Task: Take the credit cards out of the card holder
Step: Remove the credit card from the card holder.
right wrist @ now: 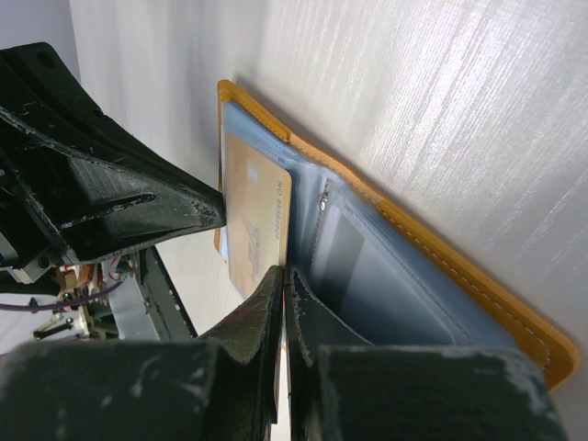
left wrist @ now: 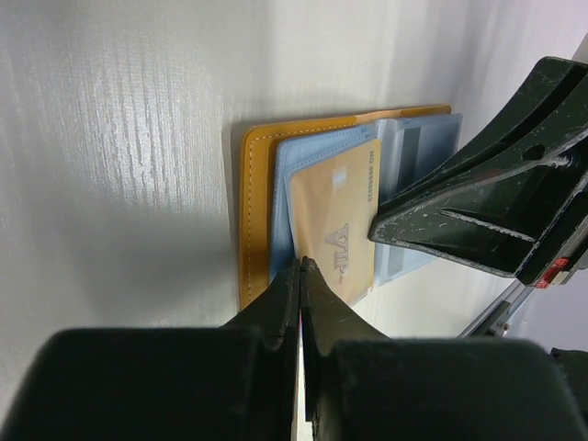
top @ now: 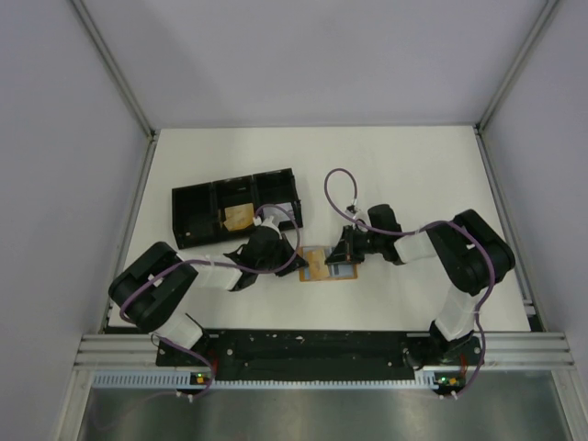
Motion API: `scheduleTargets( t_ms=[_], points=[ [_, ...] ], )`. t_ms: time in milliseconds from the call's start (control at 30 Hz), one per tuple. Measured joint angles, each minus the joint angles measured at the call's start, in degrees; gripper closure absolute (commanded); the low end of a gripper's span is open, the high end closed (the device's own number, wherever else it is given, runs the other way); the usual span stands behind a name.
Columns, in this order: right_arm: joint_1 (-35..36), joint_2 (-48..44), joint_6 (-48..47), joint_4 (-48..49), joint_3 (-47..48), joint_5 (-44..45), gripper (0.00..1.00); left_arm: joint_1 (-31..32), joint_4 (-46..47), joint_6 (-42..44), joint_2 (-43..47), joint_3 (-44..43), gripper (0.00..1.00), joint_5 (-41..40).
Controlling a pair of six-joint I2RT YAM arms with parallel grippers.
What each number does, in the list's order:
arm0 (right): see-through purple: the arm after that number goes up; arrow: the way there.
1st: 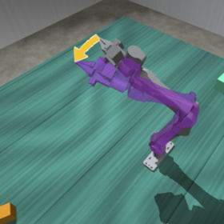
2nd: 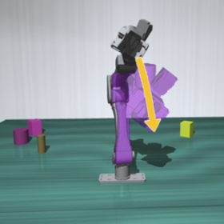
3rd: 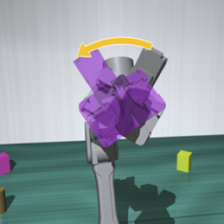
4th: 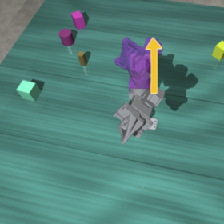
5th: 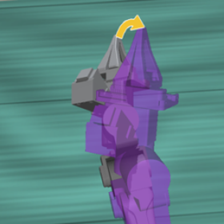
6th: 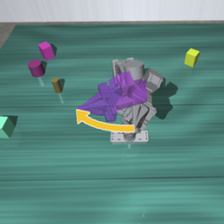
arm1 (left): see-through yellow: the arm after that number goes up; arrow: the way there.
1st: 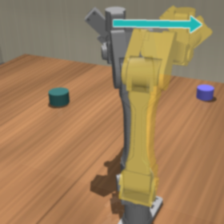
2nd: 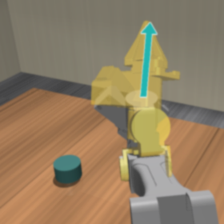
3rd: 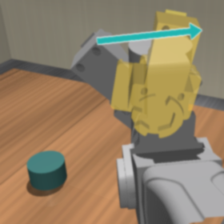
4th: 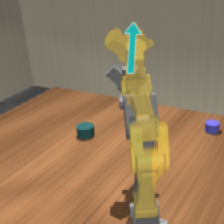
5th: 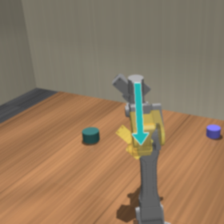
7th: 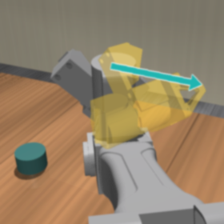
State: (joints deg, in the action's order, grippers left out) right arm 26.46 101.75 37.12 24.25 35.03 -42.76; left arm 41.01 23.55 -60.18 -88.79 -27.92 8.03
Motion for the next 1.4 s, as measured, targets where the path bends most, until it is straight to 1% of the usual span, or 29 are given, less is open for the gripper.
scheduleTargets(
  t_ms=[233, 400, 633, 667, 767, 800, 867, 967, 1000, 1033, 1400],
  points=[
    [-0.13, -0.2, -0.15, -0.5, 0.0, 0.42, 1.0, 0.11, -2.67, 0.87, 0.15, -1.09, 1.0, -1.44],
    [-0.35, -1.73, -1.16, -2.84, 0.0, 1.88, 1.0, 0.28, -5.11, 1.88, 0.57, -1.99, 1.0, -2.56],
    [-0.35, -2.25, -1.57, -3.56, 0.0, 2.36, 1.0, 0.33, -5.64, 2.12, 0.57, -2.25, 1.0, -2.71],
    [-0.35, -2.25, -1.57, -3.56, 0.0, 2.36, 1.0, 0.33, -5.62, 2.21, 0.57, -2.27, 0.98, -2.67],
    [-0.35, -2.25, -1.57, -3.58, 0.0, 2.38, 1.0, 0.31, -5.35, 2.23, 0.66, -2.16, 0.82, -2.38],
    [-0.35, -2.25, -1.57, -3.63, 0.0, 2.43, 1.0, 0.31, -4.96, 2.1, 0.74, -1.92, 0.75, -2.25],
    [-0.35, -2.25, -1.57, -3.67, 0.0, 2.49, 1.0, 0.28, -3.91, 1.44, 0.92, -1.4, 0.64, -1.55],
    [-0.35, -2.25, -1.57, -3.67, 0.0, 2.56, 1.0, 0.28, -2.58, 0.81, 0.94, -1.38, 0.57, -0.83],
    [-0.35, -2.25, -1.57, -3.67, 0.0, 2.56, 1.0, 0.26, -2.49, 0.66, 0.94, -1.42, 0.53, -0.72],
    [-0.35, -2.25, -1.57, -3.67, 0.0, 2.56, 1.0, 0.26, -2.38, 0.42, 0.94, -1.46, 0.52, -0.42],
    [-0.39, -1.79, -1.49, -3.26, 0.0, 2.29, 1.0, 0.2, -1.51, -1.09, -1.05, -3.08, 0.5, 1.57]
  ],
)
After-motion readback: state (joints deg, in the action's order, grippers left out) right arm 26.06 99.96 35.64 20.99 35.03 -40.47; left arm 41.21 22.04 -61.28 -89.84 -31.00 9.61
